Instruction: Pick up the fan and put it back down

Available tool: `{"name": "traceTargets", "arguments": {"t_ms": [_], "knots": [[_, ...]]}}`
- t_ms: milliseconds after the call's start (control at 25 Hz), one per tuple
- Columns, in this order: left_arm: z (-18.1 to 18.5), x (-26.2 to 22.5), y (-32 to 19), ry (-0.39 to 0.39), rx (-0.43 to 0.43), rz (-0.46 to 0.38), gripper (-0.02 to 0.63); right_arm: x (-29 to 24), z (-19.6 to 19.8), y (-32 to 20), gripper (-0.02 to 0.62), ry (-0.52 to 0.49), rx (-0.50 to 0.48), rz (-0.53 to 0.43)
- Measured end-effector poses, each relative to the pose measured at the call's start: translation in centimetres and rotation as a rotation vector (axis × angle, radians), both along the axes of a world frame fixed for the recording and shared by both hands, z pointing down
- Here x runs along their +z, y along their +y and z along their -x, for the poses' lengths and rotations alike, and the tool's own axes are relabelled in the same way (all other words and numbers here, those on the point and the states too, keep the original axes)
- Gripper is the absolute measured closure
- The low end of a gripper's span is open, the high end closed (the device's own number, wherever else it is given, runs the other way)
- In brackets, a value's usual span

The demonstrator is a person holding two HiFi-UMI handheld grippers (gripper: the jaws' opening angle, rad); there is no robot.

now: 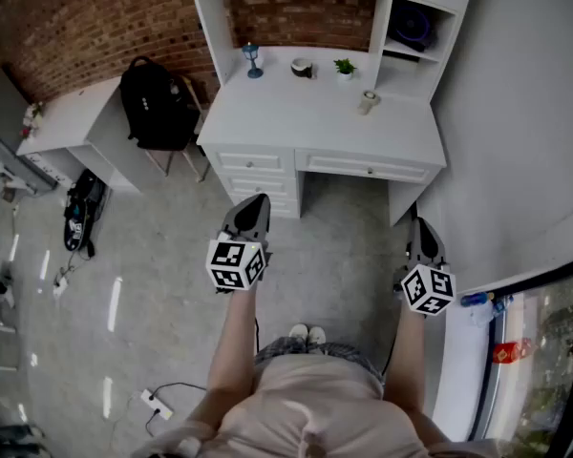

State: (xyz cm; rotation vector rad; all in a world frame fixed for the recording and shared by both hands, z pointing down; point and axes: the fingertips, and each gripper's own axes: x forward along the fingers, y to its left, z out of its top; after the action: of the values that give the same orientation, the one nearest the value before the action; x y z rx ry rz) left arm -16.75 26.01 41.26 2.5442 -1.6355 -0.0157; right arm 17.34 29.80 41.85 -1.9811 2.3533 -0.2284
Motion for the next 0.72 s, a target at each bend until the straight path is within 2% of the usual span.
{"name": "traceTargets", "arguments": {"t_ms": [720], "knots": [[-0.15, 0.92, -0.4, -0.005, -0.001, 0.017, 0.578, 0.52, 0.43, -0.92, 0.58, -0.006, -0.002, 0.003]]}}
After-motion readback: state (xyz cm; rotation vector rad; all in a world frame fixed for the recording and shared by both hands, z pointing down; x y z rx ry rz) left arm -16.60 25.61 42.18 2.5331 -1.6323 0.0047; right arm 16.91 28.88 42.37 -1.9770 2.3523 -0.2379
